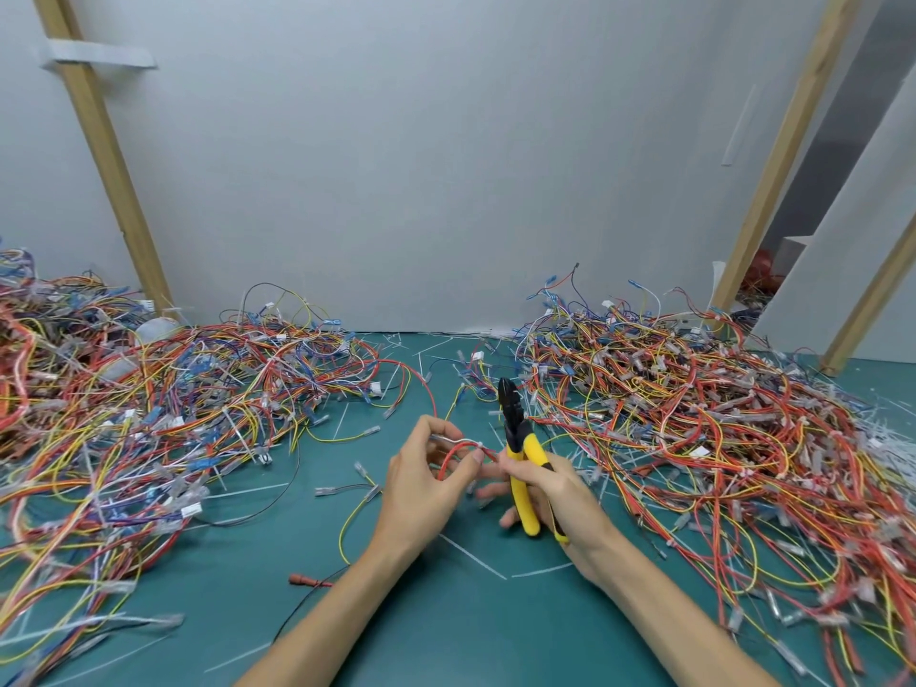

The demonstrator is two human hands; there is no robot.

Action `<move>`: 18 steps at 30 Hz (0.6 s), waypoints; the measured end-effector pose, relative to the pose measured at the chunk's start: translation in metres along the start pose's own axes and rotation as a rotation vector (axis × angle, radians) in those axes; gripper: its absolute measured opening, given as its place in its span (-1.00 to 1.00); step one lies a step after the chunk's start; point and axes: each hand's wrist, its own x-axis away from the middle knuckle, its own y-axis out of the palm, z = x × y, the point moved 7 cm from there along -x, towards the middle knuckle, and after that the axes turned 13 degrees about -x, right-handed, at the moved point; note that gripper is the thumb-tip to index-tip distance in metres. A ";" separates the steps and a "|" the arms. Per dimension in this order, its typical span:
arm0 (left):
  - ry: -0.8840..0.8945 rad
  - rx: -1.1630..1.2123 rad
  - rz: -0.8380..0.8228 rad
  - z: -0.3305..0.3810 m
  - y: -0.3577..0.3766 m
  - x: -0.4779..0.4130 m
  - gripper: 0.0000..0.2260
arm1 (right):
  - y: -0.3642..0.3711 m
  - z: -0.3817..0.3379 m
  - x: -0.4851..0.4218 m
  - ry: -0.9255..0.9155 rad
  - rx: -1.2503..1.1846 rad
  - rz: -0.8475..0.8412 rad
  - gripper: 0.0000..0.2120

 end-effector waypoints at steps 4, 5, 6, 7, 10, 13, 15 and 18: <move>0.020 -0.096 -0.022 0.001 0.000 -0.001 -0.92 | -0.006 -0.004 -0.001 -0.046 -0.134 0.041 -0.57; 0.031 -0.121 -0.052 0.001 0.002 -0.001 -0.95 | -0.008 -0.006 -0.002 -0.058 -0.170 0.049 -0.58; 0.043 -0.136 -0.095 0.002 0.004 -0.001 -0.97 | -0.009 -0.007 -0.002 -0.072 -0.207 0.054 -0.61; 0.054 -0.137 -0.157 0.003 0.007 0.000 -0.97 | -0.011 -0.009 -0.003 -0.085 -0.246 0.060 -0.66; 0.056 -0.091 -0.432 0.007 0.019 0.005 -0.75 | -0.019 -0.013 -0.004 -0.096 -0.349 0.105 -0.81; -0.061 0.000 -0.687 0.008 0.023 0.014 -0.57 | -0.028 -0.015 -0.005 -0.099 -0.392 0.129 -0.90; -0.166 0.078 -0.780 0.008 0.019 0.016 -0.54 | -0.032 -0.016 -0.005 -0.094 -0.405 0.132 -0.91; -0.233 0.070 -0.880 0.005 0.005 0.018 -0.64 | -0.031 -0.014 -0.007 -0.090 -0.412 0.120 -0.83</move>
